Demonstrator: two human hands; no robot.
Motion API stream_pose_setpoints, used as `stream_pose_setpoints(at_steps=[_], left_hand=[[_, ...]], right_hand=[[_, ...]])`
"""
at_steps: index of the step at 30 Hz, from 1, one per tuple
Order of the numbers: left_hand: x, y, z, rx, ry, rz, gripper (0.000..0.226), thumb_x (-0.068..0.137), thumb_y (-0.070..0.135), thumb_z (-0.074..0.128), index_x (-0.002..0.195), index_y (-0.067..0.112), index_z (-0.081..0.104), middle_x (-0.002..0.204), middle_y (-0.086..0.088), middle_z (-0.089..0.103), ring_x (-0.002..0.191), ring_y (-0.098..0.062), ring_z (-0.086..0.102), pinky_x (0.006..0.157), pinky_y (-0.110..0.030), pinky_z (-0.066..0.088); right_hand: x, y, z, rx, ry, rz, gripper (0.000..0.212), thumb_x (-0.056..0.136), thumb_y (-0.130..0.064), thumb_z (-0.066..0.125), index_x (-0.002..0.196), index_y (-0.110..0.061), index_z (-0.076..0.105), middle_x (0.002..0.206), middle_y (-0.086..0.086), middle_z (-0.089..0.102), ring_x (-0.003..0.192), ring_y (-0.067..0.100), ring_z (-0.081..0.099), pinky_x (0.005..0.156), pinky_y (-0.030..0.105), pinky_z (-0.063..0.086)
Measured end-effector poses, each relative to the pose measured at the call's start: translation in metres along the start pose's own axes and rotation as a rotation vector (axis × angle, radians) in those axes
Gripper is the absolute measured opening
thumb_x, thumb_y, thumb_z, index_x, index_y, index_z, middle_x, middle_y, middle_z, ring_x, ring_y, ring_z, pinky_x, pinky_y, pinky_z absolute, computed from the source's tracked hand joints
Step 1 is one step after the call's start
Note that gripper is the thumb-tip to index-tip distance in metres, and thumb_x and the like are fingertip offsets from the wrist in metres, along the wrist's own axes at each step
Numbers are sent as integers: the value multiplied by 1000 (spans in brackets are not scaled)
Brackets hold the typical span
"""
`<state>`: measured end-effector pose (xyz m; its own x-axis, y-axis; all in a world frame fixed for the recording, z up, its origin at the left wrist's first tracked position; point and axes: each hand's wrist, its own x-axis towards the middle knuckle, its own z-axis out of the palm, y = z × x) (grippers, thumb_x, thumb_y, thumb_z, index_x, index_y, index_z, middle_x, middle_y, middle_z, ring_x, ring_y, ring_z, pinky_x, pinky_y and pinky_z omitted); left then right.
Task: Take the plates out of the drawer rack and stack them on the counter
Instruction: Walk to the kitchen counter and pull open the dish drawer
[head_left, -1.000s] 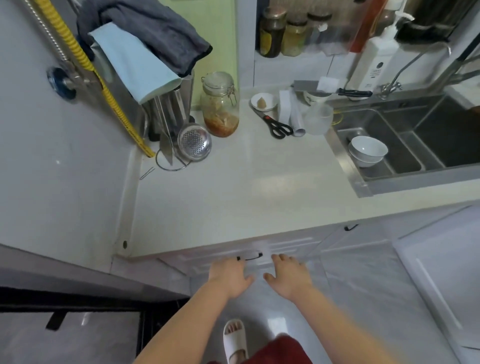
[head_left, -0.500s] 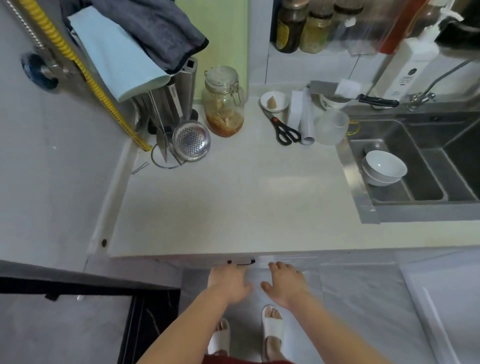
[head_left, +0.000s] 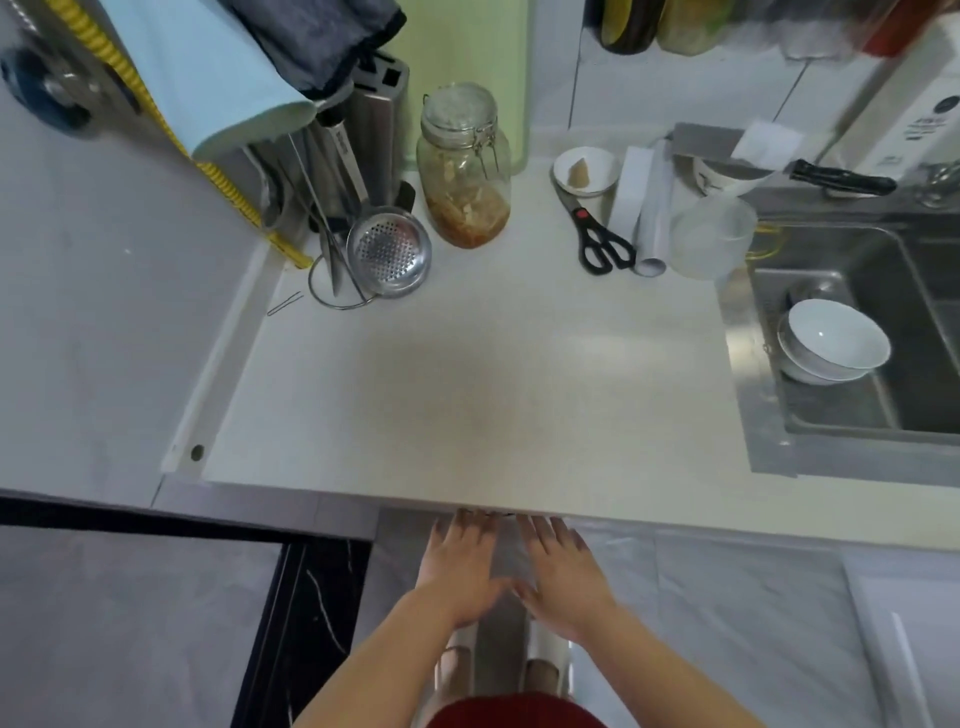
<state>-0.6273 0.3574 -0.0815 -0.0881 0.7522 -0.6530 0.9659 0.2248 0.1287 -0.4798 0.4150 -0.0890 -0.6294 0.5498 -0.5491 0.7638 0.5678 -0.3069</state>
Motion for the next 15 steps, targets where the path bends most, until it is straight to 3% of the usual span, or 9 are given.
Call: stream_pose_setpoints(at_steps=[2, 5, 6, 9, 13, 15], left_hand=[[5, -4, 0, 59, 23, 18, 86, 91, 60, 37, 153, 15, -2, 162, -6, 5, 149, -27, 1, 119, -47, -5], [12, -10, 1, 99, 42, 42, 85, 91, 58, 38, 154, 12, 3, 161, -7, 10, 148, -27, 5, 120, -47, -4], [13, -11, 2, 102, 50, 47, 83, 91, 55, 40, 153, 12, 5, 161, -7, 12, 148, -27, 8, 120, -47, -2], [18, -17, 3, 97, 66, 60, 77, 93, 48, 42, 152, 10, 11, 159, -8, 19, 145, -27, 15, 120, -46, 2], [20, -23, 5, 96, 65, 93, 71, 96, 36, 41, 152, 9, 9, 159, -8, 17, 146, -26, 14, 120, -44, 3], [20, -24, 5, 88, 82, 94, 68, 96, 29, 42, 152, 9, 9, 159, -8, 18, 146, -26, 15, 120, -43, 3]], right_hand=[[2, -1, 0, 2, 51, -30, 82, 91, -50, 45, 153, -13, 8, 160, 6, 15, 148, 24, 13, 122, 40, 6], [5, -6, -3, -58, 199, -81, 80, 71, -47, 71, 137, -9, 49, 139, 9, 54, 128, 28, 53, 110, 43, 38], [8, -7, 0, -52, 224, -84, 77, 68, -44, 74, 133, -9, 54, 134, 8, 59, 123, 28, 57, 106, 44, 42], [15, -13, 4, 2, 212, -77, 73, 77, -31, 66, 142, -8, 42, 143, 10, 49, 133, 30, 46, 114, 46, 29], [23, -22, 10, -53, 288, -39, 72, 45, -35, 86, 111, -10, 71, 108, 2, 74, 101, 19, 70, 87, 35, 56], [26, -26, 11, -45, 365, -51, 70, 37, -30, 88, 102, -11, 75, 99, -1, 76, 91, 16, 73, 79, 32, 59]])
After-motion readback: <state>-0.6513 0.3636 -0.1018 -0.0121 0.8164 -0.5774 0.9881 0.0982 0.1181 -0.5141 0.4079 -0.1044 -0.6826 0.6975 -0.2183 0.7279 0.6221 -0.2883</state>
